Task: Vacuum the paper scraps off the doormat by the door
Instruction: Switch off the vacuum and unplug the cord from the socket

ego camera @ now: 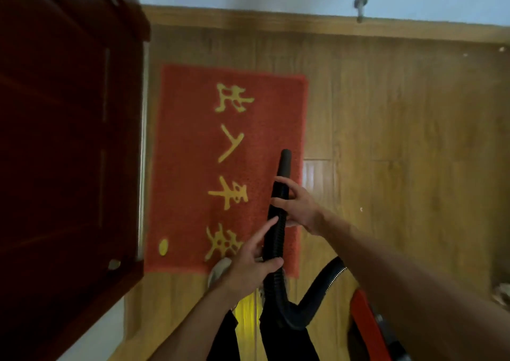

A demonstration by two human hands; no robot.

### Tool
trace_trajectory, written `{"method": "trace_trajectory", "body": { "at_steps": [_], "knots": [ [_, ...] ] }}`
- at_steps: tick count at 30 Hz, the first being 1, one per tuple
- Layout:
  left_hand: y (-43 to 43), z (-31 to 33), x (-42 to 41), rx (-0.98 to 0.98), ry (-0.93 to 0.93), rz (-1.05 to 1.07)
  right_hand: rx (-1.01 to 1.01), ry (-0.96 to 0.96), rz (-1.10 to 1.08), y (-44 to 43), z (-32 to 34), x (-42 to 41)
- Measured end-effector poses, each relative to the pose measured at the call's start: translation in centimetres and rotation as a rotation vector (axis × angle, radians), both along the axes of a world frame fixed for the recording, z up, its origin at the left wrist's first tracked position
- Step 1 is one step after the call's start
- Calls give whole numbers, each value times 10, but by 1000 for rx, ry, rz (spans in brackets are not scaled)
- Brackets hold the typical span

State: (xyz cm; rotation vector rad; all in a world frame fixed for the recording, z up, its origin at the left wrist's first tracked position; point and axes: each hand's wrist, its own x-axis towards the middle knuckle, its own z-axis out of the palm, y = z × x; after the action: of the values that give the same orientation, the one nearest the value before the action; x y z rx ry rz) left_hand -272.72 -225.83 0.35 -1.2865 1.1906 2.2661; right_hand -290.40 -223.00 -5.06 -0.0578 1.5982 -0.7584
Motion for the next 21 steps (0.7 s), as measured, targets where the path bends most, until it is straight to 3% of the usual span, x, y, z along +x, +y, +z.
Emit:
{"method": "trace_trajectory", "body": {
  "at_steps": [7, 21],
  "knots": [
    [31, 11, -23, -257, 178, -498, -3, 74, -372, 86, 34, -13],
    [144, 64, -30, -240, 413, -1135, 71, 393, -945, 279, 101, 60]
  ]
}}
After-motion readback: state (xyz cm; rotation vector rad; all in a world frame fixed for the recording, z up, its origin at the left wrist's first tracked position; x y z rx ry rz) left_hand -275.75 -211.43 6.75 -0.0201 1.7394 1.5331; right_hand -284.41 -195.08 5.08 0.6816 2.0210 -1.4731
